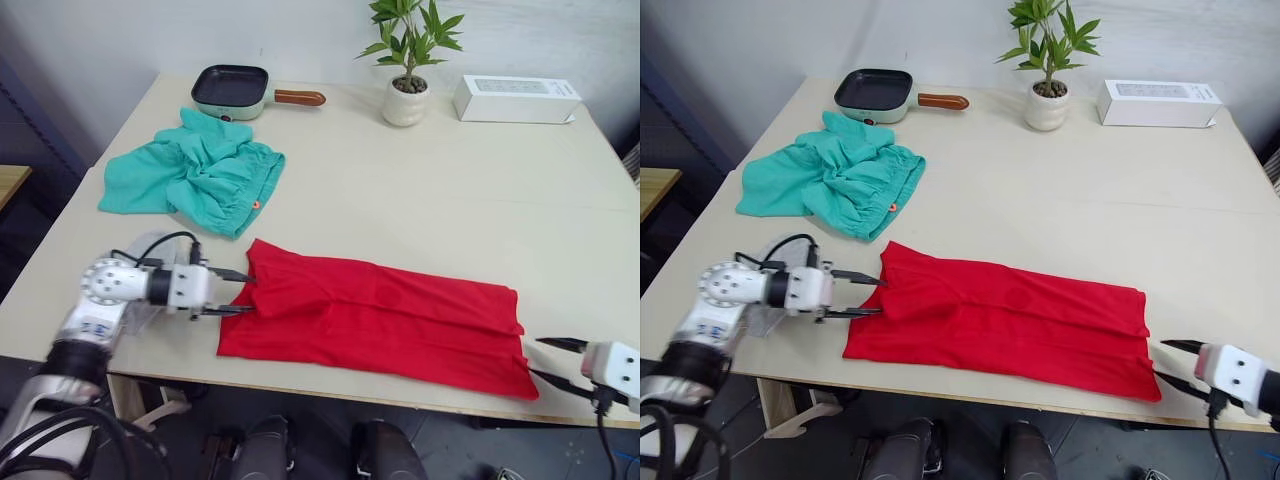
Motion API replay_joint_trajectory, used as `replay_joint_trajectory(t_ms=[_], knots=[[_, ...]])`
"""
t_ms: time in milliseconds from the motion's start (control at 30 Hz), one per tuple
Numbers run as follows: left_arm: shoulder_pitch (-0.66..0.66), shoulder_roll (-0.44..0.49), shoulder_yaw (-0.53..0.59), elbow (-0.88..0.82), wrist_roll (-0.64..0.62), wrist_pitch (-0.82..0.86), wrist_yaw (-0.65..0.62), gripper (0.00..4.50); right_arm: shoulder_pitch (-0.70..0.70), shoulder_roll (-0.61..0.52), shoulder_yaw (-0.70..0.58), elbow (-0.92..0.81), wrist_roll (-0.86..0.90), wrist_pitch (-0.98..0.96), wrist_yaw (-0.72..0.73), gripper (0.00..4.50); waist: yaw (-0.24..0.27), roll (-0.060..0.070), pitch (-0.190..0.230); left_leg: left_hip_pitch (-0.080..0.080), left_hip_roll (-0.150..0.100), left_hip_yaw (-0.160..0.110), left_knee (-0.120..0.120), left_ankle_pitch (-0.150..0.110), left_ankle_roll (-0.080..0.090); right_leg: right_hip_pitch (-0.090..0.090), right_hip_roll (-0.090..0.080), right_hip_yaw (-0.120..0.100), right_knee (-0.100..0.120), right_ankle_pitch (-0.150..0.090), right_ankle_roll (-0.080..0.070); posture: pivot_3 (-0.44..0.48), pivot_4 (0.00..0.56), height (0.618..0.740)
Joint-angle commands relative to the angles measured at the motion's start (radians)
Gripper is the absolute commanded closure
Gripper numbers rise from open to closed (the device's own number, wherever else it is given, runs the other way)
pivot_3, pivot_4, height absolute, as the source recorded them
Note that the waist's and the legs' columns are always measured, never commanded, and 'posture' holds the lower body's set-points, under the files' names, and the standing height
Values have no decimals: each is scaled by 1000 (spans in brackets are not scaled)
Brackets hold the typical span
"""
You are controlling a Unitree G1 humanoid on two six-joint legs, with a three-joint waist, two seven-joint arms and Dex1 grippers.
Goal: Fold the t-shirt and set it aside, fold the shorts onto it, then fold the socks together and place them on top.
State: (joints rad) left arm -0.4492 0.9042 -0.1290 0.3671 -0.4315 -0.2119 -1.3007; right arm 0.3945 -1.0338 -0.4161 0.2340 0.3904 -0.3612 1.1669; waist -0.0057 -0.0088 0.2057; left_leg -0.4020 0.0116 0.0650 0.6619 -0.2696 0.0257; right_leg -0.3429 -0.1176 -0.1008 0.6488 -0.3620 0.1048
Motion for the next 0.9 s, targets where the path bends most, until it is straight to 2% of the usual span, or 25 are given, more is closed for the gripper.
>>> replay_joint_trajectory(t_ms=[33, 100, 133, 233, 333, 400, 533, 600, 700, 767, 900], knots=[[-1, 17, 109, -113, -174, 338, 31, 2335, 25, -36, -109, -146, 182, 284, 33, 1323, 2, 0, 0, 1, 0, -1, 0, -1, 1, 1, 0, 0, -4, 0, -1, 0, 150, 740], [-30, -31, 163, -127, -220, 439, 103, 2335, 2, -35, -126, -236, 256, 410, 25, 1323, 4, 1, -1, 1, 0, -3, 0, -6, 5, 2, -1, 0, -4, 0, -1, 0, 150, 740], [-47, -69, 174, -144, -230, 479, 149, 2335, -20, -30, -106, -297, 285, 468, 7, 1749, 5, 2, -1, 1, 1, -4, 0, -7, 5, 3, -1, 0, -4, 0, -1, 0, 150, 740], [-74, -169, 141, -203, -160, 503, 241, 3281, -111, 23, 5, -438, 266, 530, -60, 2707, 7, 1, -2, 1, 0, -4, 1, -5, 1, 3, -1, -1, -4, 0, -1, 0, 150, 740], [-89, -286, 64, -226, -44, 484, 347, 4246, -272, 165, 185, -541, 167, 535, -205, 3790, 10, -1, -3, -1, 0, -4, 1, -4, -2, 2, 1, -1, -4, 0, -1, 0, 150, 740], [-96, -357, 33, -211, 23, 471, 419, 4500, -352, 277, 293, -561, 70, 519, -300, 4476, 11, -1, -3, -3, 0, -3, 2, -4, -3, 0, 2, -1, -3, 0, -1, 0, 150, 740], [-99, -491, 19, -170, 132, 479, 613, 4500, -418, 471, 482, -518, -161, 490, -490, 4476, 12, -1, -3, -4, 0, -2, 2, -4, -3, -1, 3, -1, -2, 0, -1, 0, 150, 740], [-80, -520, 0, -176, 181, 498, 669, 4500, -430, 559, 508, -455, -246, 447, -601, 4476, 12, -2, -3, -4, 0, -2, 2, -3, -3, -1, 3, -1, -2, 0, -1, 0, 150, 740], [-49, -533, 4, -169, 240, 524, 743, 4500, -423, 592, 464, -351, -318, 370, -689, 4476, 10, -2, -3, -4, 0, -1, 1, -3, -4, -2, 3, -1, -1, 0, -1, 0, 150, 740], [-32, -532, 13, -159, 264, 545, 776, 4500, -417, 602, 394, -293, -294, 352, -730, 4476, 10, -2, -4, -2, -1, -1, 1, -3, -4, -1, 3, 0, -2, 0, -1, 0, 150, 740], [-14, -507, 13, -119, 296, 541, 777, 4500, -401, 541, 248, -143, -249, 293, -722, 4476, 7, -2, -11, 1, 0, -1, 1, -3, -3, 2, 3, 0, -4, 0, -1, 0, 150, 740]])
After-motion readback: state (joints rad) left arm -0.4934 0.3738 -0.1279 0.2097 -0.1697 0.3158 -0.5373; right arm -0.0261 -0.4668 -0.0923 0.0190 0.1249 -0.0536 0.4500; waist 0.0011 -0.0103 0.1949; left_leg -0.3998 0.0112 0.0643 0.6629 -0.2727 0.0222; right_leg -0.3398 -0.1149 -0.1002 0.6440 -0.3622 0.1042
